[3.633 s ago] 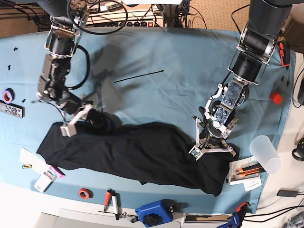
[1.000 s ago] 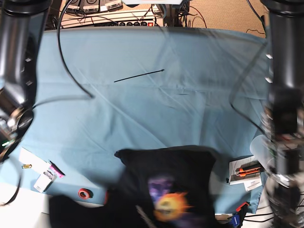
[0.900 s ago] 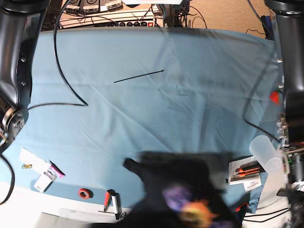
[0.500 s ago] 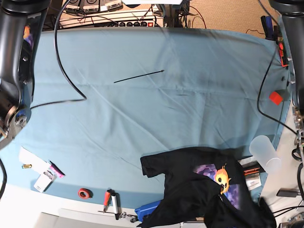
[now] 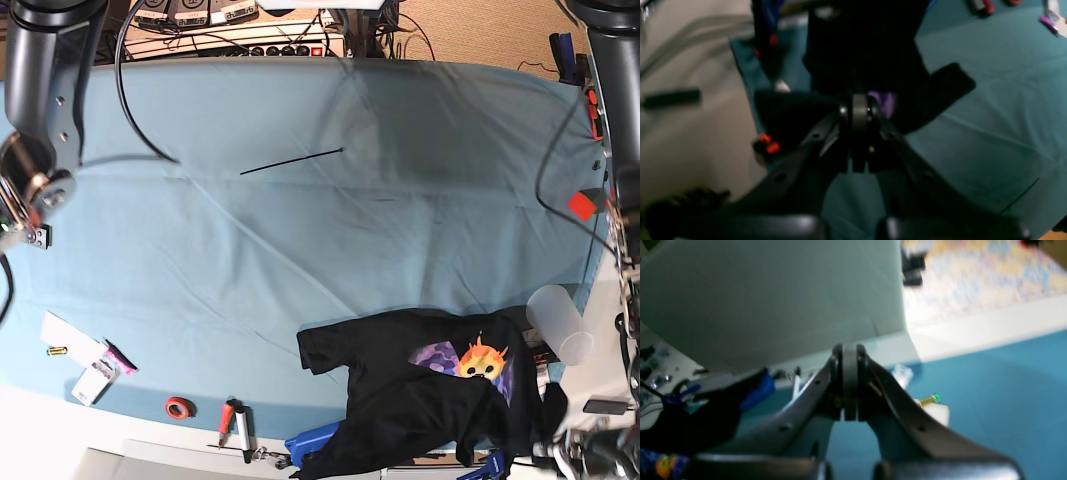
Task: Layout the t-shirt on the table in an organized manner, then fold the t-shirt properly
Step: 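Grasp the shirt with the left gripper and pull it upward along the table, then grasp the shirt body with the right gripper and tug it outward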
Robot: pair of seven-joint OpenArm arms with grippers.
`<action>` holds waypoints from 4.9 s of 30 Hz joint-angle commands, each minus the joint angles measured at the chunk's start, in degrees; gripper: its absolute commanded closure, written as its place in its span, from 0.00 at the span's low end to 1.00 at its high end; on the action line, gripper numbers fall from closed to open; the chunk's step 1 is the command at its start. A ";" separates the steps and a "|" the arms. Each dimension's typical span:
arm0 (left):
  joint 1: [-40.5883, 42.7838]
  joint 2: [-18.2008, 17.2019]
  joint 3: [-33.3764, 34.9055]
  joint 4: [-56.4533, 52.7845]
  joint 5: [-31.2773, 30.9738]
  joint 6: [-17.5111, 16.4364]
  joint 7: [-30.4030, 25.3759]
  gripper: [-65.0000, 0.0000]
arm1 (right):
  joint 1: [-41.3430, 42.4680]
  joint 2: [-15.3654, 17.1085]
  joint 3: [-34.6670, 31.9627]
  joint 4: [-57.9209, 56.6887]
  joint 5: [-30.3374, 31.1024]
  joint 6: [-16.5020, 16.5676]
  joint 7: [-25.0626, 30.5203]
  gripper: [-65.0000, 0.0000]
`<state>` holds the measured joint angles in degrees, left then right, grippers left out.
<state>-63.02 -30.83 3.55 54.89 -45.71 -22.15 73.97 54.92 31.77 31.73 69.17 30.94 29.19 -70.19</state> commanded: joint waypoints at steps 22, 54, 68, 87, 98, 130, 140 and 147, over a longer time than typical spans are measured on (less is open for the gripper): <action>37.51 6.73 -0.33 26.82 -4.87 -3.08 1.05 1.00 | -27.65 -3.10 -0.15 0.90 16.55 5.95 -2.86 1.00; 105.07 7.98 -32.30 76.70 6.10 0.00 -2.08 1.00 | -26.23 -15.85 -34.16 0.90 17.16 10.81 4.44 0.69; 104.91 9.90 -32.30 76.70 6.10 0.02 -2.49 1.00 | -23.85 -38.38 -50.23 -3.61 -5.70 1.20 15.17 0.69; 103.84 9.90 -32.30 76.70 6.12 0.00 -3.52 1.00 | -24.76 -39.91 -51.30 -12.66 -3.37 6.38 22.69 0.92; 100.32 9.88 -32.30 76.70 6.10 0.02 -4.00 1.00 | -24.28 -39.87 -44.54 -7.21 -2.34 4.46 16.28 1.00; 100.15 9.88 -32.30 76.70 6.08 0.02 -4.61 1.00 | -27.28 -39.91 -57.72 -2.01 -17.64 -5.66 20.50 0.60; 100.00 9.88 -32.30 76.70 6.08 0.02 -4.92 1.00 | -27.12 -39.91 -63.87 -11.30 -22.01 -7.85 28.96 0.93; 100.00 9.90 -32.30 76.70 6.08 0.00 -5.01 1.00 | -26.51 -39.87 -63.10 -0.42 -24.39 -8.55 22.64 1.00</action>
<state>36.77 -20.27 -28.32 130.72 -39.22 -22.11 69.76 26.09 -7.49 -31.75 67.51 6.09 20.67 -49.50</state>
